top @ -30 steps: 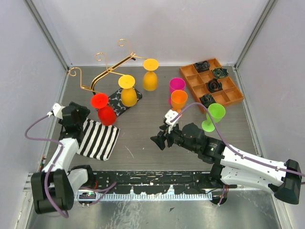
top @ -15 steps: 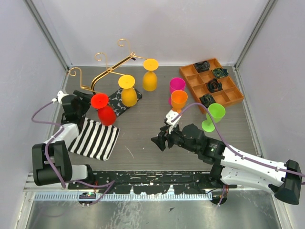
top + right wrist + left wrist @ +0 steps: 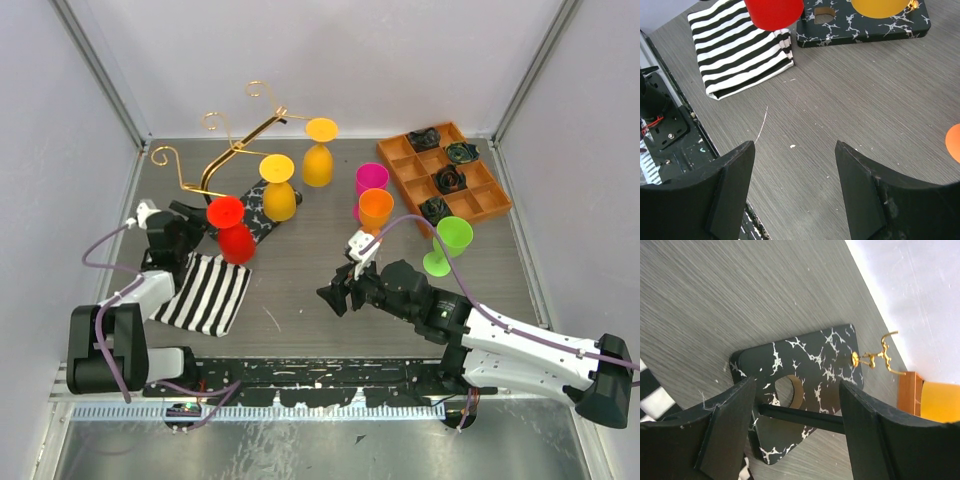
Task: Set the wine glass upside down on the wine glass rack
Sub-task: Adjust the wine rack at the center of the board.
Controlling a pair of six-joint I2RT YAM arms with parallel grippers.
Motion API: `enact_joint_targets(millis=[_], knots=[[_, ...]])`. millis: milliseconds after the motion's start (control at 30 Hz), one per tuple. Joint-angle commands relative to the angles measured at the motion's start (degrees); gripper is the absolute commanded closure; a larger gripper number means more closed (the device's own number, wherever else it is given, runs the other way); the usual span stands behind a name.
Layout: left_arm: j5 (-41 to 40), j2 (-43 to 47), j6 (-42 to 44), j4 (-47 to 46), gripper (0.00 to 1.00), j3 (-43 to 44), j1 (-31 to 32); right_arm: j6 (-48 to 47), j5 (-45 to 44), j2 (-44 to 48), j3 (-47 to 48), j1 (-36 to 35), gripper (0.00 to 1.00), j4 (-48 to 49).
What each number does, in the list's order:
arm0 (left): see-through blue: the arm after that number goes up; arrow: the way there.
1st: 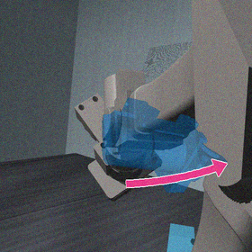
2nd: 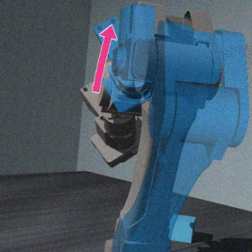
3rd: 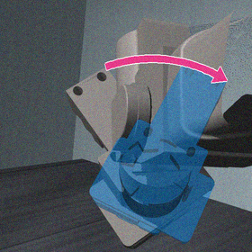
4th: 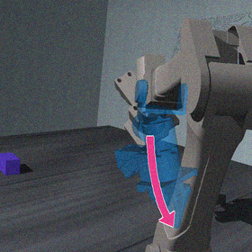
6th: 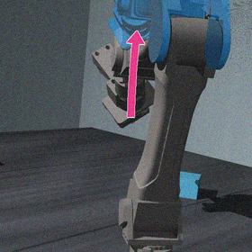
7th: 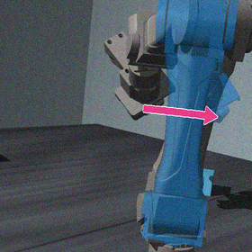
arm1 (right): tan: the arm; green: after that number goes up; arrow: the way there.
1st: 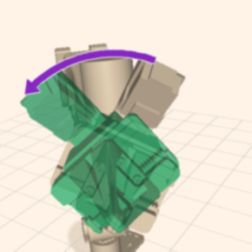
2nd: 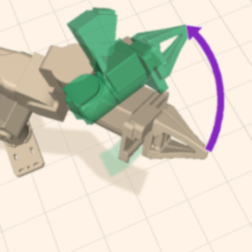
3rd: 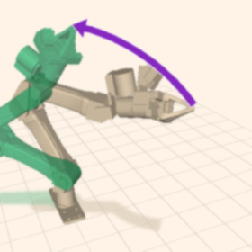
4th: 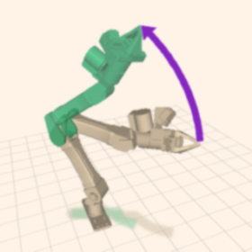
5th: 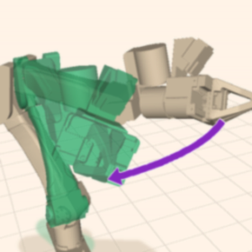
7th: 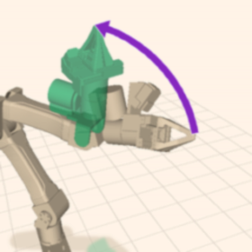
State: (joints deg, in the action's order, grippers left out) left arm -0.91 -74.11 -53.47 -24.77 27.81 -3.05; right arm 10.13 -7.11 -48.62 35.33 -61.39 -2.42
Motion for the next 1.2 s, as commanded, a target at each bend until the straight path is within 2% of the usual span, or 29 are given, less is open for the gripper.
enact_joint_targets(millis=[0, 267, 367, 500, 700, 800, 867, 933, 1067, 1167], knots=[[0.22, 0.81, -1.28, -3.21, 0.25, -0.92, 5.44, 0.95, -2.11, 1.18, 0.19, -0.1, 0.29, 1.99], [-2.23, 0.21, -1.94, -3.96, 0.25, -1.15, 14.29, 2.8, -4.75, 2.96, 1.53, -0.08, 0.29, -1.58], [-3.31, 0.11, -1.94, -4.14, 0.25, -1.29, 17.6, 4.69, -9.53, 3.51, 3.03, -0.09, 0.29, -4.42], [-5.92, -0.61, -2.39, -4.91, 0.25, -1.51, 22.32, 8.7, -16.28, 2.3, 8.98, 0.0, 0.28, -13.59], [-8.32, -3.28, -3.67, -6.96, 0.25, -1.59, 27.76, 16.79, -21.03, -2.99, 19.57, -0.01, 0.21, -29.23], [-8.58, -5.23, -3.77, -8.23, 0.25, -0.7, 30.39, 19.7, -18.77, -6.29, 25.11, 0.04, 0.13, -34.95], [-8.51, -6.23, -3.94, -8.64, 0.25, -0.49, 30.97, 21.36, -16.36, -8.42, 29.57, 0.03, 0.01, -37.63], [-8.98, -6.11, -4.62, -8.71, 0.25, -1.15, 31.0, 20.6, -13.41, -9.73, 33.72, 0.03, 0.0, -39.44], [-12.07, -2.17, -4.57, -4.32, 0.24, -3.07, 31.04, 20.37, -13.98, -8.16, 35.43, 0.03, 0.0, -38.72], [-15.93, 5.12, -4.09, 7.17, 0.18, -2.87, 30.87, 19.2, -15.96, -7.29, 37.91, 0.03, 0.0, -38.27]])
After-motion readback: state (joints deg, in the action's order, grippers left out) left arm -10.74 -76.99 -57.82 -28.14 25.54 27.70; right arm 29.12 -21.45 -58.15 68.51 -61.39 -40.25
